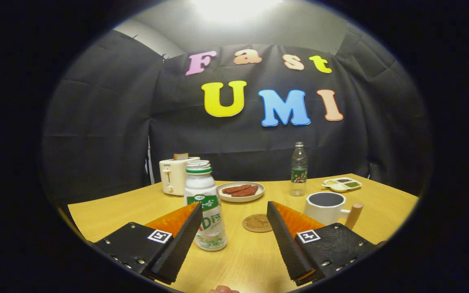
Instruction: Take the bottle from table, then pour the juice into the cup, finally place the bottle on the coaster
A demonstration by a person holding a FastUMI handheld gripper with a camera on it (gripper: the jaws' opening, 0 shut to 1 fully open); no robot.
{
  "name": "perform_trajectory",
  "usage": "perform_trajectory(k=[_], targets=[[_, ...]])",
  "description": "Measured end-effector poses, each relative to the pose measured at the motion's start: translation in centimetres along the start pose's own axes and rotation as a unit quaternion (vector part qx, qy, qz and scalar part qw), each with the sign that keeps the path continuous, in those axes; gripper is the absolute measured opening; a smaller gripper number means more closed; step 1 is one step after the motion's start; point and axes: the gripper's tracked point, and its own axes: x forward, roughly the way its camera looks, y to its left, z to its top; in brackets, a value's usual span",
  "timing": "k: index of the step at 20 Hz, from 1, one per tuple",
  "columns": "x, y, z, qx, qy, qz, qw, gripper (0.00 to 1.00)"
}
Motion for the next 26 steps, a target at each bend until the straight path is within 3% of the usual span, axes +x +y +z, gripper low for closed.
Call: perform_trajectory(k=[12,14,16,21,23,26], targets=[[5.5,4.3,-1.8,-0.019,0.022,0.046,0.999,0.96],[6.3,4.0,-2.8,-0.035,0.043,0.035,0.998,0.96],[6.5,4.5,-2.7,-0.036,0.042,0.044,0.998,0.71],[6.0,3.9,-2.3,-0.023,0.041,0.019,0.999,0.67],[5.9,3.6,-1.4,0.002,0.035,0.013,0.999,0.67],[6.3,2.9,0.6,0.112,0.008,0.014,0.994,0.67]])
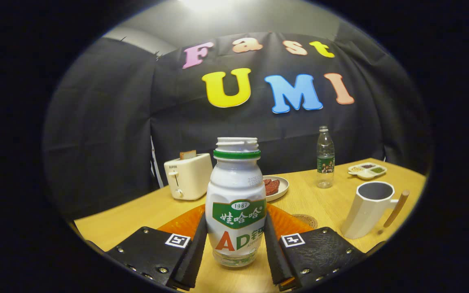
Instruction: Take the bottle from table, then pour the juice into the cup, finally place the bottle on the coaster
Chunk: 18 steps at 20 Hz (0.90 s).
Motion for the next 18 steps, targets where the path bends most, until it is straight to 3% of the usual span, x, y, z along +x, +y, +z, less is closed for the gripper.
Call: perform_trajectory(k=[9,14,18], targets=[[0.5,-2.2,2.7,0.171,-0.026,-0.002,0.985,0.66],[1.1,-3.0,2.1,0.201,-0.013,-0.016,0.979,0.66],[1.5,-3.9,2.6,0.279,-0.025,-0.009,0.960,0.66]])
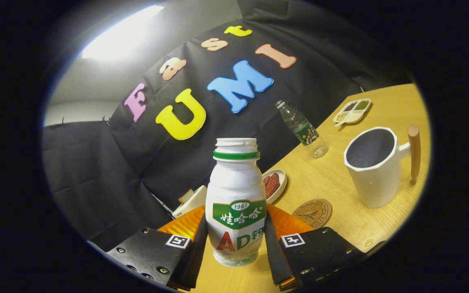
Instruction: Take the bottle from table, then pour the juice into the cup, finally place the bottle on the coaster
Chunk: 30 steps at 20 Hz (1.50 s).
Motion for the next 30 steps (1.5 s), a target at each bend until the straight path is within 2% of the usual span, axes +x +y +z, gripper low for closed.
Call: perform_trajectory(k=[3,9,20,25,30], targets=[[0.2,-0.7,0.6,0.063,-0.010,0.002,0.998,0.66],[0.3,-2.0,1.5,0.139,-0.027,-0.002,0.990,0.66],[0.3,-3.5,2.7,0.230,-0.060,-0.016,0.971,0.66],[0.3,-4.1,2.7,0.284,-0.069,-0.026,0.956,0.66],[0.1,-4.1,2.8,0.307,-0.071,-0.030,0.949,0.66]])
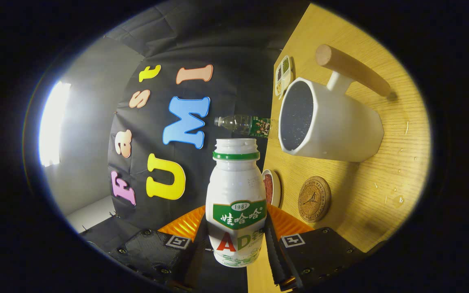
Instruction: Take the bottle from table, then pour the juice into the cup, finally place the bottle on the coaster
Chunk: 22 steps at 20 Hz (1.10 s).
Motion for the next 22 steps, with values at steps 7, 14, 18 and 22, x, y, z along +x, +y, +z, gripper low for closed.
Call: perform_trajectory(k=[7,14,18,22], targets=[[-0.11,0.25,0.42,0.079,-0.011,0.014,0.997,0.66],[-0.04,0.61,0.61,0.124,-0.017,0.027,0.992,0.66],[-0.18,0.70,0.87,0.126,-0.022,0.032,0.991,0.66],[0.00,0.81,0.93,0.131,-0.025,0.037,0.990,0.66]])
